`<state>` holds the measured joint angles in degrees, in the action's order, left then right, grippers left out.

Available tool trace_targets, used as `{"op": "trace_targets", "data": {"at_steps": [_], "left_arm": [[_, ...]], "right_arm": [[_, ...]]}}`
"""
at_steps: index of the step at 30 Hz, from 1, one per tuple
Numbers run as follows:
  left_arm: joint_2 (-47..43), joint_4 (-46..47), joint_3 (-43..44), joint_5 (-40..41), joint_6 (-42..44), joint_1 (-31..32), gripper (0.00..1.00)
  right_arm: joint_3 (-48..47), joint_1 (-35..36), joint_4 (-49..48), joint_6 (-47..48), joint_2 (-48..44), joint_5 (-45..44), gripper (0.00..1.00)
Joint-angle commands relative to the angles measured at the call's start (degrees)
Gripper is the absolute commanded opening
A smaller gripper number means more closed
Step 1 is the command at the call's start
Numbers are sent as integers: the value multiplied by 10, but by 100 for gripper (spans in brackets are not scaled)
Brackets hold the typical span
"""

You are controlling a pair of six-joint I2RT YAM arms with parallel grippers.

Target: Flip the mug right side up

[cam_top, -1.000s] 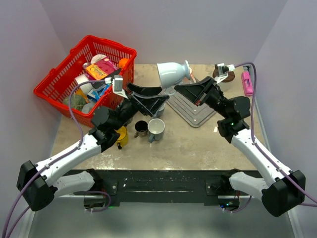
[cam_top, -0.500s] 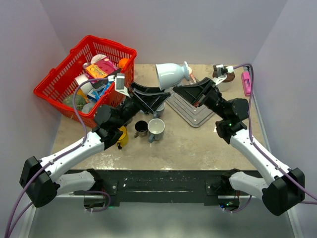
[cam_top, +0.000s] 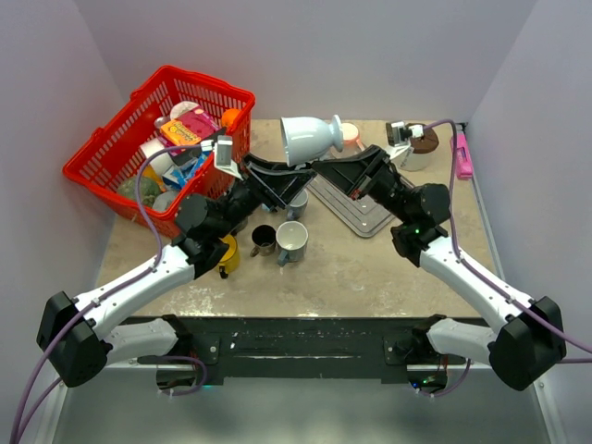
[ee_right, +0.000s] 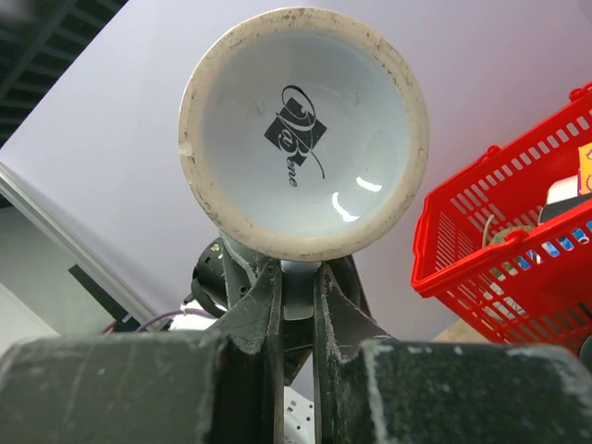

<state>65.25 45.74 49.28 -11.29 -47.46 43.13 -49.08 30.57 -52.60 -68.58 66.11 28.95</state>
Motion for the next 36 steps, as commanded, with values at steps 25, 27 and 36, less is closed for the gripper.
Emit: {"op": "trace_targets", "data": {"at_steps": [25, 27, 36], "left_arm": [[0, -185, 75, 93, 72, 0, 0], [23, -221, 93, 87, 76, 2, 0], [113, -404, 170, 139, 168, 28, 0]], "right_arm": [[14, 15, 281, 179, -100, -135, 77], [7, 15, 379, 198, -122, -194, 82], [17, 15, 675, 187, -228, -507, 82]]}}
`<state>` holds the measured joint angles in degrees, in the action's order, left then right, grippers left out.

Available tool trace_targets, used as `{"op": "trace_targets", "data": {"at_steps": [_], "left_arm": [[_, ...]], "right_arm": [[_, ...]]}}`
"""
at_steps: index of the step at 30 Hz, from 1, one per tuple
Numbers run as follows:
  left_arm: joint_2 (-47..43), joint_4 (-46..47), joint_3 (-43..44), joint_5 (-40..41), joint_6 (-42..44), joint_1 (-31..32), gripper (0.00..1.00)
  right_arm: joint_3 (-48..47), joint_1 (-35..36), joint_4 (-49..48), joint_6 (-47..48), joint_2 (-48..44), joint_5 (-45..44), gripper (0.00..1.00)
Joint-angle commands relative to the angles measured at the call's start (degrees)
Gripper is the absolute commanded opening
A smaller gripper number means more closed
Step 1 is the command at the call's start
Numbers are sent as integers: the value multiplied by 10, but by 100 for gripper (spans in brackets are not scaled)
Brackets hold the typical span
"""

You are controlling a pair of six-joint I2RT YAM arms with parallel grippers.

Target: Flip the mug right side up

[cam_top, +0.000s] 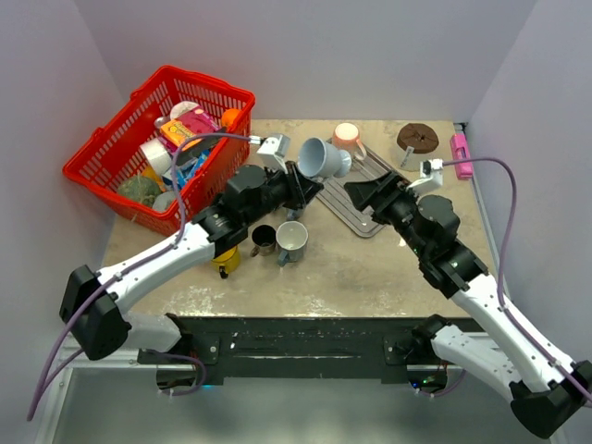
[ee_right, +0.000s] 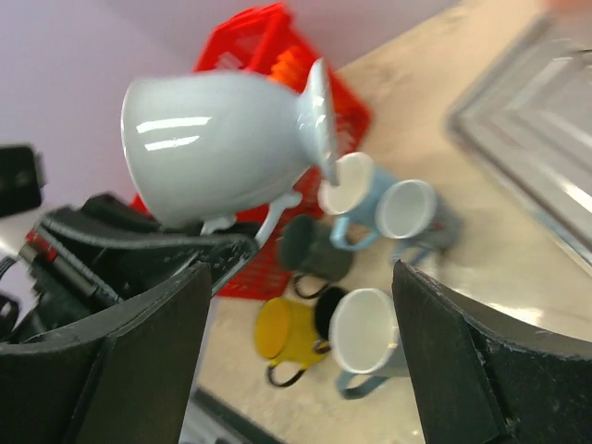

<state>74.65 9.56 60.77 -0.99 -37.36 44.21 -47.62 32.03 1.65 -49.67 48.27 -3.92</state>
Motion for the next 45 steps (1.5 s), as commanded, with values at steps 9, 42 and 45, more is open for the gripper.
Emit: {"op": "trace_targets", "data": {"at_steps": [9, 42, 45], "left_arm": [[95, -196, 95, 110, 109, 96, 0], [230, -320, 95, 165, 122, 163, 7], [228, -312, 85, 164, 126, 164, 19]], "right_arm": [[-36, 0, 209, 25, -35, -271, 81], [-9, 0, 184, 19, 2, -258, 82], [-10, 0, 184, 22, 4, -259, 82]]}}
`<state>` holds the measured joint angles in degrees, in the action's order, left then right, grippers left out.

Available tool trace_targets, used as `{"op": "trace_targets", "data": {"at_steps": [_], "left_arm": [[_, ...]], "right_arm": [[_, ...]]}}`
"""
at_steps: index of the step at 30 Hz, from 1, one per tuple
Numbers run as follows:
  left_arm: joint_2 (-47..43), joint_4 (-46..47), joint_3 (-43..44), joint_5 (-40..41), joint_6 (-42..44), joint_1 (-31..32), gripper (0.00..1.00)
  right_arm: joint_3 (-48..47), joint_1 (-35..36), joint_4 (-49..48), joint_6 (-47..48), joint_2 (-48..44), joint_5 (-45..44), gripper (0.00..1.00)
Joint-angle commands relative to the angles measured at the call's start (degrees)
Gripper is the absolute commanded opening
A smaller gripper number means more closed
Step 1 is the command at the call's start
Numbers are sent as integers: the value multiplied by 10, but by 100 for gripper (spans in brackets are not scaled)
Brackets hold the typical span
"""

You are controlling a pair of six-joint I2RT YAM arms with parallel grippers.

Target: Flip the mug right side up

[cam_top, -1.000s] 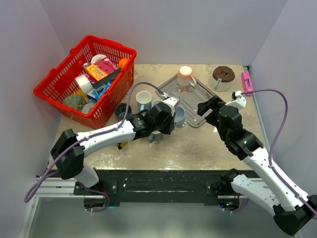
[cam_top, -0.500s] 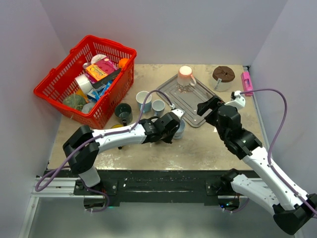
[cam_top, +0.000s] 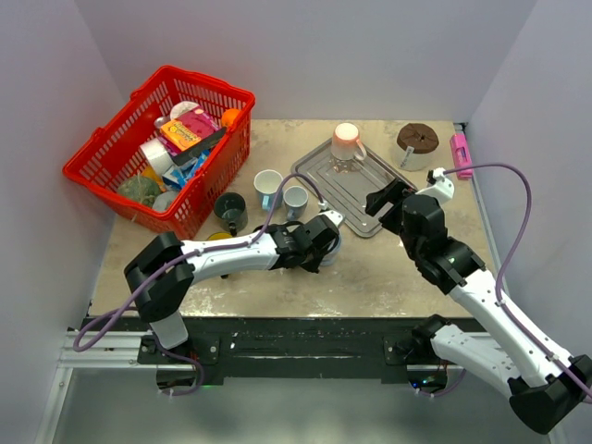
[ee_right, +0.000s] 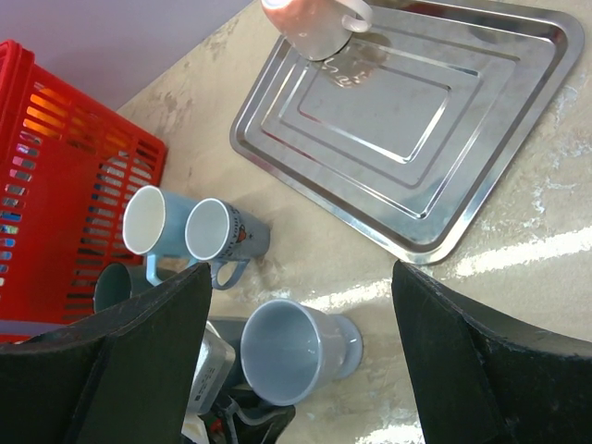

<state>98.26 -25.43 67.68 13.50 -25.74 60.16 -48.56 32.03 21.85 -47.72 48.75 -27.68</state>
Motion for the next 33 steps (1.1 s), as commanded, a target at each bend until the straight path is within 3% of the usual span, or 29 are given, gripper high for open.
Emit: {"op": "trace_targets", "data": {"at_steps": [1, 11, 16, 24, 26, 30, 33], "left_arm": [[-10, 41, 13, 19, 10, 4, 22], [-27, 54, 5, 7, 17, 5, 49], [-72, 50, 17, -4, 17, 5, 66], [-149, 62, 32, -35, 28, 4, 89], [-158, 57, 38, -32, 29, 2, 91], [-184, 32, 50, -51, 25, -16, 96], [-217, 37, 30, -81, 16, -50, 97]], "right_arm": [[-1, 0, -19, 4, 0, -21, 82], [-16, 0, -17, 13, 1, -22, 82], [-54, -3, -40, 78, 22, -3, 85], [-202, -23, -70, 279, 140, 141, 90], [-235, -48, -68, 331, 191, 177, 91], [-322, -111, -51, 404, 276, 334, 92], [-368, -145, -33, 459, 345, 358, 92]]}}
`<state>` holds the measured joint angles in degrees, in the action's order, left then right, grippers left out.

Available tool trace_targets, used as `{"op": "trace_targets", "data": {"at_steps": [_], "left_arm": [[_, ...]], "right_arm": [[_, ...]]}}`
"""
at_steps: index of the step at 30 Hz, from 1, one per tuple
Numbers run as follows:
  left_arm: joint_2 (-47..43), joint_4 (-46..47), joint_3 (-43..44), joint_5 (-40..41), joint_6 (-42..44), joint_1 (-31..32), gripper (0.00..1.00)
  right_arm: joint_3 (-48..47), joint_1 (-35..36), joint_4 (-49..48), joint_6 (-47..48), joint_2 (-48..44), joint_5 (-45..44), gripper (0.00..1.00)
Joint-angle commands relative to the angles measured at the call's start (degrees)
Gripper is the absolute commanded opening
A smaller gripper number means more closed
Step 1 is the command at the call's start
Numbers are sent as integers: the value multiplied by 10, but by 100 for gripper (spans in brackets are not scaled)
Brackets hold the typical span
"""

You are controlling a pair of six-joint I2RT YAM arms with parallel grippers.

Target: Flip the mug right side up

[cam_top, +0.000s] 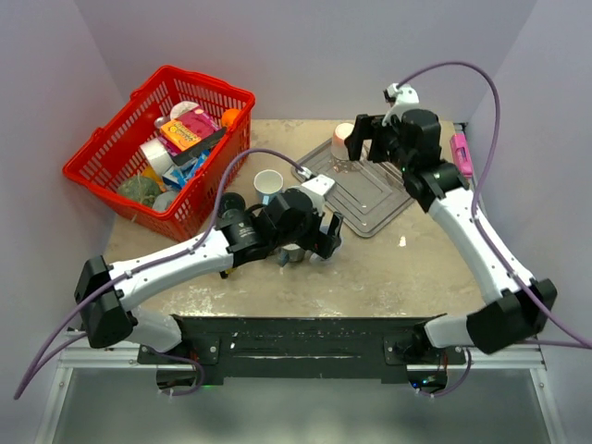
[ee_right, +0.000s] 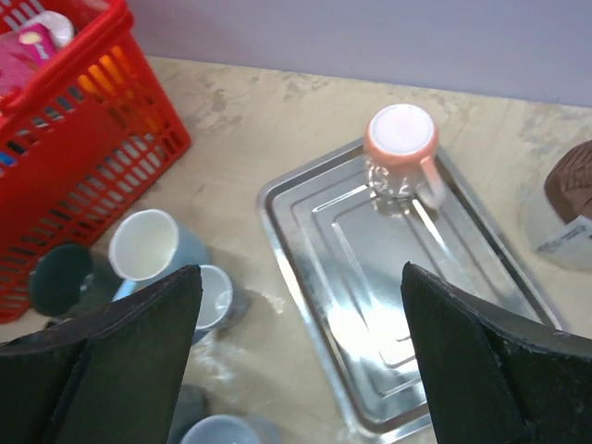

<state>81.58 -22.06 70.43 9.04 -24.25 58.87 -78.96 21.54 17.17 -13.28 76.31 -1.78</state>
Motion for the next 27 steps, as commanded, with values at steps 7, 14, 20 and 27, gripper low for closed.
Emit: {"op": "trace_targets", "data": {"at_steps": [7, 14, 20, 27], "left_arm": [[-98, 6, -34, -47, 0, -112, 99], [-93, -2, -36, -31, -4, -144, 99], [-80, -3, -38, -53, -14, -179, 99], [-68, 6, -46, -109, -27, -218, 99]], "right_arm": [[-151, -127, 6, 154, 224, 152, 91], [-249, -166, -14, 148, 378, 302, 88], [-271, -167, -45, 107, 453, 308, 86], [-226, -167, -196, 2, 473, 266, 82]]}}
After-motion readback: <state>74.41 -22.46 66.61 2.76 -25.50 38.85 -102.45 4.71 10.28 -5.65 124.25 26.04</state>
